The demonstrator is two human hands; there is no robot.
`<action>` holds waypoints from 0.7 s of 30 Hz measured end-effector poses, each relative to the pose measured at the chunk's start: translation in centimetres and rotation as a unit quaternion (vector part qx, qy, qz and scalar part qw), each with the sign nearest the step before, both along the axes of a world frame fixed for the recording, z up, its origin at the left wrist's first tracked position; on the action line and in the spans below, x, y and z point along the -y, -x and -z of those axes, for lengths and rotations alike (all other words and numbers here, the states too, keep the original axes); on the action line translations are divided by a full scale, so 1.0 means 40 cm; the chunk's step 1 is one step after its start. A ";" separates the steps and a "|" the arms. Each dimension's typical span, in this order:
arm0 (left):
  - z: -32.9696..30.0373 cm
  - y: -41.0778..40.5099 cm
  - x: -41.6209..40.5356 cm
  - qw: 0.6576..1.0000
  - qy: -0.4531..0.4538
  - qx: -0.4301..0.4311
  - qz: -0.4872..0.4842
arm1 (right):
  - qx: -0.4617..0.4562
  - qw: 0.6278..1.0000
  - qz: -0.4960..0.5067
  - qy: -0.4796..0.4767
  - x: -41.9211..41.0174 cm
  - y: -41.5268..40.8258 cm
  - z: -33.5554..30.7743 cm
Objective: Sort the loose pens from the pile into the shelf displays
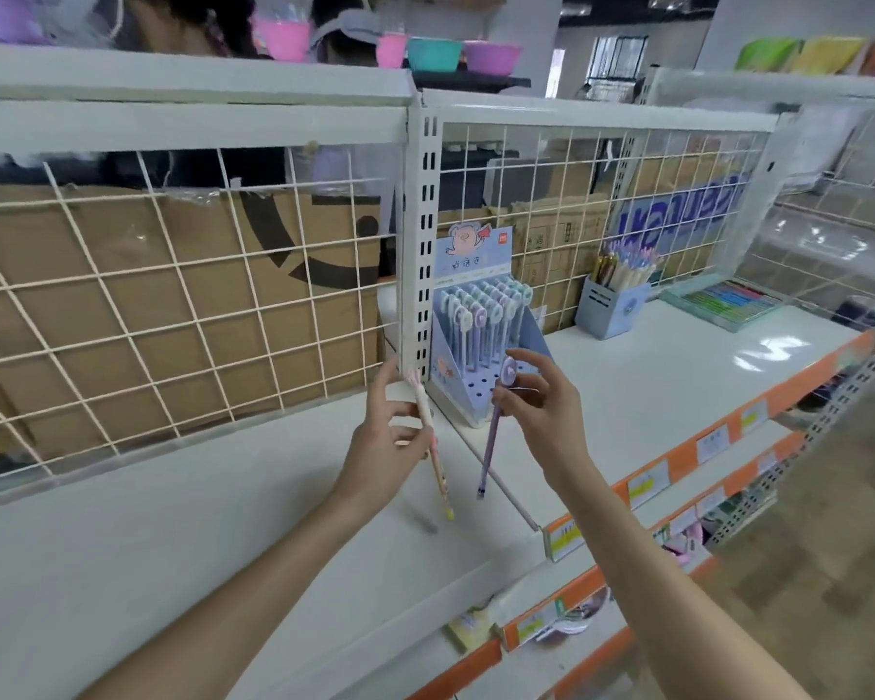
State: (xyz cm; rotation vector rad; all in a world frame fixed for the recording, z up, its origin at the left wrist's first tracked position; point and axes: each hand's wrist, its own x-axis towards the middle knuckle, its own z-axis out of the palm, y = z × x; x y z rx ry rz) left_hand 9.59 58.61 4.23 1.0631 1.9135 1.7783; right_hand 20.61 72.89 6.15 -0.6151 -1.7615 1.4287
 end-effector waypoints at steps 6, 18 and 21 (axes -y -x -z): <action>-0.020 0.026 -0.101 0.998 -0.006 -0.069 -0.011 | -0.009 0.999 -0.014 -0.038 -0.136 0.067 -0.007; -0.009 0.001 -0.412 0.989 0.002 -0.090 -0.118 | -0.052 0.998 -0.014 -0.034 -0.483 0.126 -0.019; -0.008 -0.005 -0.469 0.989 -0.012 -0.059 -0.136 | -0.066 0.996 -0.043 -0.040 -0.541 0.141 -0.037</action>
